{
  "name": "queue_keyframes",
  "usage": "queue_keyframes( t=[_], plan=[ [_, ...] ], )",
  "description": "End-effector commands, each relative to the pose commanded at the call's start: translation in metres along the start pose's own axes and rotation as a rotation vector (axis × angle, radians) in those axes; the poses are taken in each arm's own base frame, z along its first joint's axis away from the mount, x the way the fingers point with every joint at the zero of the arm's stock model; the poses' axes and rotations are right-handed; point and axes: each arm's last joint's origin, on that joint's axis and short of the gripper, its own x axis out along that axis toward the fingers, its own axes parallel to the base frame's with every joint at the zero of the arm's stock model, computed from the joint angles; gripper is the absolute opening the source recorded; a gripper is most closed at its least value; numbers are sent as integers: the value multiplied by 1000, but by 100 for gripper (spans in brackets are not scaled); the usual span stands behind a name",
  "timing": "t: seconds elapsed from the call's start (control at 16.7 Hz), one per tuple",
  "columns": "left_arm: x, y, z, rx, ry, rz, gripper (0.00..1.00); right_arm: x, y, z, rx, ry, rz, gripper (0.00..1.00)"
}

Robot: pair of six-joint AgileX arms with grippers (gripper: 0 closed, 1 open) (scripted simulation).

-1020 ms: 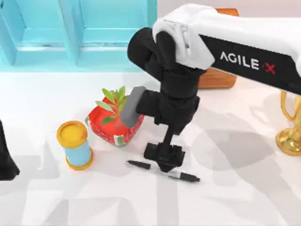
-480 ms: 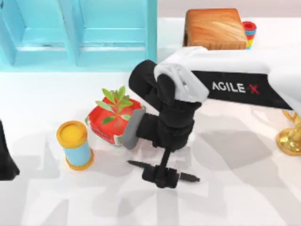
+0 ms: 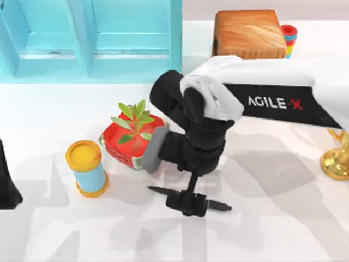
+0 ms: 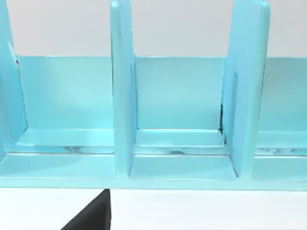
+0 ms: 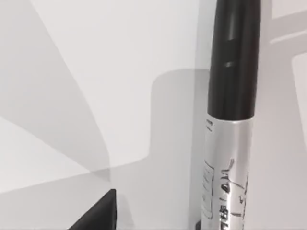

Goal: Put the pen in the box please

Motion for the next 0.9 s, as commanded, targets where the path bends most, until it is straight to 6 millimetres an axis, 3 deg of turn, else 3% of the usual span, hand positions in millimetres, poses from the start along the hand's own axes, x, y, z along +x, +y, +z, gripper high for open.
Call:
queue_keyframes(
  t=[0.6,0.9],
  plan=[
    [0,0,0,0,0,0,100,0,0,0,0,0,0,2],
    [0,0,0,0,0,0,100,0,0,0,0,0,0,0]
  ],
)
